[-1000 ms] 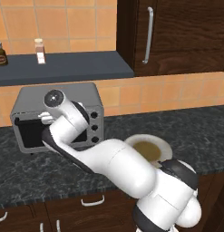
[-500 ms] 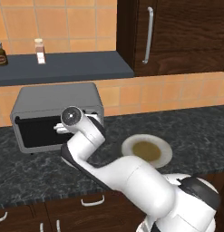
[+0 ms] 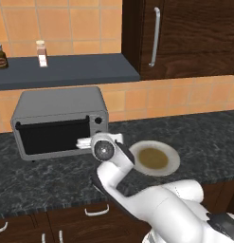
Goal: Pick up the kebab skewer and baguette bread, and place them inside the toaster oven. Close the toaster oven door and start by setting the timer.
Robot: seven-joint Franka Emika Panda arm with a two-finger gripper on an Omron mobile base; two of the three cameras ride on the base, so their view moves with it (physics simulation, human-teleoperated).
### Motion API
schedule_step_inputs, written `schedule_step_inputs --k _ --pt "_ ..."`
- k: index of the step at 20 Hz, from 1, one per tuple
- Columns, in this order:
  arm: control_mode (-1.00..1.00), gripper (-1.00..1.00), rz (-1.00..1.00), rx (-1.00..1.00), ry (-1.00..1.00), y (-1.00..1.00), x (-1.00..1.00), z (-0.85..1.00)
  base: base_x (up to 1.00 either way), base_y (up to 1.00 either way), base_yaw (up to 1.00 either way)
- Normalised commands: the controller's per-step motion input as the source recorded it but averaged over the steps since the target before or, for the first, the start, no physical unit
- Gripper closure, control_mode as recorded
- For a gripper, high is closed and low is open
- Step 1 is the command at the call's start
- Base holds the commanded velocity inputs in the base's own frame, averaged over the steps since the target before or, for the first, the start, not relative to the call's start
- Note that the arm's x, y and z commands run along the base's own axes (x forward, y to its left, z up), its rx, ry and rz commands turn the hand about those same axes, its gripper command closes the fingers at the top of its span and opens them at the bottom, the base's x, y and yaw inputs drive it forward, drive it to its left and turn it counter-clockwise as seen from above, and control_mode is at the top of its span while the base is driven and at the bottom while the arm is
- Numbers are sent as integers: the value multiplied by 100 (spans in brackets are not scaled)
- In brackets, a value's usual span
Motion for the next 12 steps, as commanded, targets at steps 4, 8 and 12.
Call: schedule_step_inputs --k 4,8,12 --pt "-100 -100 6 12 -14 -25 2 -7 0 0 0" --pt "-100 -100 1 7 -4 -1 2 -1 0 0 0" --pt "-100 -100 0 0 -5 0 5 -6 0 0 0"
